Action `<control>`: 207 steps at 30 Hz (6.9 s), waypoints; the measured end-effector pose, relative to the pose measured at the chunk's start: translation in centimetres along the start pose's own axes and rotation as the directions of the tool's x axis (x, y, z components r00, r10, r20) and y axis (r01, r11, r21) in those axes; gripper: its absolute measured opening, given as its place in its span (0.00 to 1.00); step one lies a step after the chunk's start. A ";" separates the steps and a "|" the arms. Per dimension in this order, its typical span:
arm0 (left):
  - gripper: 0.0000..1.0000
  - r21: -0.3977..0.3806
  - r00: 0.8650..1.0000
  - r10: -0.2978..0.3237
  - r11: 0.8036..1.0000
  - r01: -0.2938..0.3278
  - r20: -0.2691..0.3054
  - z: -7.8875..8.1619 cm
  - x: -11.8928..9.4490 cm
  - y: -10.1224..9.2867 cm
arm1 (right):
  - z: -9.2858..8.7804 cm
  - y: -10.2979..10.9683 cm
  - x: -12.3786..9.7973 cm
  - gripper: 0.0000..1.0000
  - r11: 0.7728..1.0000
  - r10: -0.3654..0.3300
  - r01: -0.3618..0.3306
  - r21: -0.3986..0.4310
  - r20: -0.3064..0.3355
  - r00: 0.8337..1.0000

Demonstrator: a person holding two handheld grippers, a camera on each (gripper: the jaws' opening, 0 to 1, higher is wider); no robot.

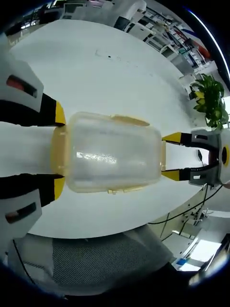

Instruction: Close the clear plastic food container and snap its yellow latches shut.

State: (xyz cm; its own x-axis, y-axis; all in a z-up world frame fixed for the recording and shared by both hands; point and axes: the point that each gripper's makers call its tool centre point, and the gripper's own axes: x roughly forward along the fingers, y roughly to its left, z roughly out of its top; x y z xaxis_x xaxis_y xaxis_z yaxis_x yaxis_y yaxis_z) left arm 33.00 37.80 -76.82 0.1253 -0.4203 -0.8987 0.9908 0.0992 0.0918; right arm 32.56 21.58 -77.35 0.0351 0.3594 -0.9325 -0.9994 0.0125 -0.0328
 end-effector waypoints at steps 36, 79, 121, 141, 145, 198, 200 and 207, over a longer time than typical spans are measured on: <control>0.33 0.013 1.000 -0.015 1.000 0.014 0.011 2.1 2.4 -0.2 | -3.2 0.2 -0.1 0.36 1.000 -0.011 0.011 0.022 -0.010 1.000; 0.46 -0.006 0.998 -0.049 0.999 0.049 0.048 2.1 3.1 -0.6 | -3.6 0.6 0.6 0.44 0.999 -0.030 0.031 -0.035 0.042 0.999; 0.27 -0.854 0.946 0.129 0.479 0.202 0.296 2.9 1.5 -1.1 | -1.9 0.9 -0.8 0.40 0.662 -0.157 -0.147 0.735 0.328 0.932; 0.19 -0.833 0.959 0.167 0.544 0.104 0.229 3.1 2.3 -1.1 | -2.3 1.0 -0.3 0.23 0.622 -0.192 -0.074 0.780 0.243 0.951; 0.17 -0.792 0.963 0.144 0.603 0.096 0.226 3.5 2.3 -0.5 | -2.0 1.9 -0.4 0.20 0.578 -0.149 -0.141 0.804 0.274 0.950; 0.24 -0.313 0.933 0.272 0.930 -0.192 0.236 9.8 2.8 -0.6 | 3.4 0.1 -0.6 0.42 0.914 -0.242 0.094 0.396 0.344 0.907; 0.25 -0.306 0.932 0.272 0.932 -0.193 0.241 10.1 2.9 -0.5 | 4.0 0.2 -0.6 0.41 0.915 -0.227 0.069 0.398 0.366 0.903; 0.27 -0.278 0.937 0.251 0.943 -0.180 0.243 10.0 2.9 -1.0 | 4.2 -0.1 0.2 0.42 0.941 -0.191 0.076 0.330 0.333 0.923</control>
State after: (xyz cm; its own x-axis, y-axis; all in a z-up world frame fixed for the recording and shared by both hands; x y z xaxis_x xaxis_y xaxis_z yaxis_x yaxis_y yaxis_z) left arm 32.86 27.47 -75.28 0.3781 -0.5880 -0.7150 0.8981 0.4204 0.1293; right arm 32.64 25.61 -76.03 0.2237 0.6405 -0.7347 -0.9376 0.3472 0.0172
